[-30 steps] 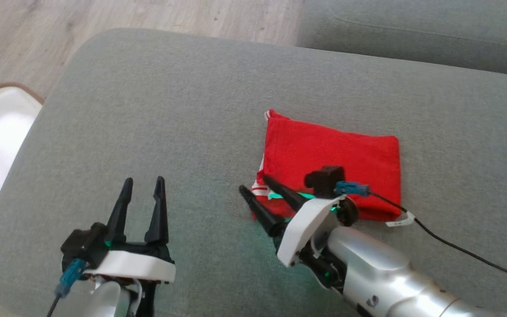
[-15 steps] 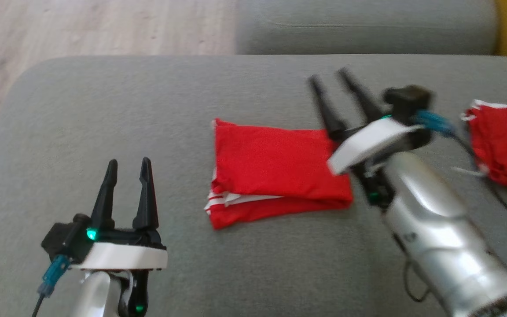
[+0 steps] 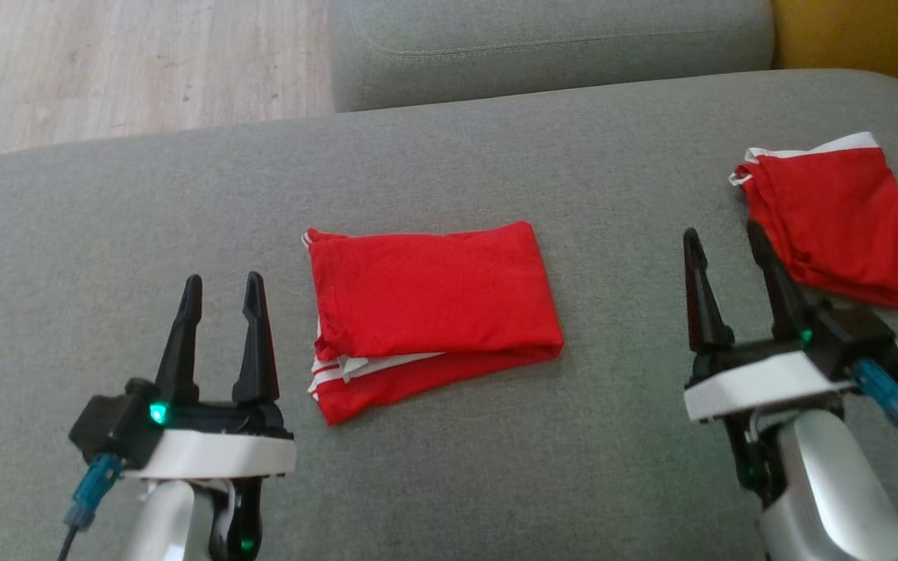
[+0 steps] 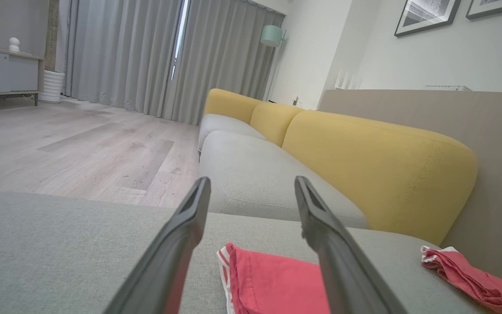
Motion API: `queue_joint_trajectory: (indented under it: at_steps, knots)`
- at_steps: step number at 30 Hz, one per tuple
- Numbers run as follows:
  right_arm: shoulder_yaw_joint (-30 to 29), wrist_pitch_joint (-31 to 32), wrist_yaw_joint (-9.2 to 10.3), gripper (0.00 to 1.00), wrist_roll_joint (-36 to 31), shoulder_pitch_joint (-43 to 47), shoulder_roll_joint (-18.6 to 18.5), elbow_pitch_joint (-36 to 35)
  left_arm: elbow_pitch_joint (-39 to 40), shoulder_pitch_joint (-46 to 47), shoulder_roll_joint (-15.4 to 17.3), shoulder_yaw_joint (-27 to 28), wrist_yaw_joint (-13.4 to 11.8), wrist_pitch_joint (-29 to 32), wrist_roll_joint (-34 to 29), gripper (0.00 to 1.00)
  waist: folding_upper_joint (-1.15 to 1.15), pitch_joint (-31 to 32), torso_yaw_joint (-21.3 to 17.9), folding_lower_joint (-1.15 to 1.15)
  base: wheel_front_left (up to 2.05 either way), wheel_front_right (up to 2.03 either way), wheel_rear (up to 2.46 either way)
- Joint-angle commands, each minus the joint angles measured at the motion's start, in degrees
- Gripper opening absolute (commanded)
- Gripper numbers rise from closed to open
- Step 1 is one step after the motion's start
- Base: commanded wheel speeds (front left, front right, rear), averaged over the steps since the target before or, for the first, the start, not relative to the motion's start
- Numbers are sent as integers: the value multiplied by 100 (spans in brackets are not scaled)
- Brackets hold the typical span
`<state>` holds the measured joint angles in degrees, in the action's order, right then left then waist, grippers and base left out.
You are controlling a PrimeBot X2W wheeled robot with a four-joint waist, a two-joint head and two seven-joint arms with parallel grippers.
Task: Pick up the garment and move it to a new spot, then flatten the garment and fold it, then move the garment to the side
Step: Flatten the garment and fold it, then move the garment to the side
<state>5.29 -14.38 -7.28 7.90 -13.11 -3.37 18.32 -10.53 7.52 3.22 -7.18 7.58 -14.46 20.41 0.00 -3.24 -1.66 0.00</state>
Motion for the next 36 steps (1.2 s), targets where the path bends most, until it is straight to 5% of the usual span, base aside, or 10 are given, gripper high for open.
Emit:
queue_joint_trajectory:
  at_steps: [1,20,28,36]
  knots:
    - [136,-62,-21,100,73,-40,45,-296,200,57,22,196,-9,-54,-96,100,0,-3,-17,0,0,0,0]
    - [83,-62,-21,100,251,114,48,-434,199,41,-9,74,-9,-54,-155,100,0,-195,87,0,0,0,0]
    - [296,10,-21,100,107,-377,49,407,193,258,-5,-76,-9,-54,-112,100,0,-540,418,0,0,0,0]
    - [765,477,-21,100,819,-1031,49,1745,99,449,-10,-276,-9,-54,-37,100,0,-790,858,0,0,0,0]
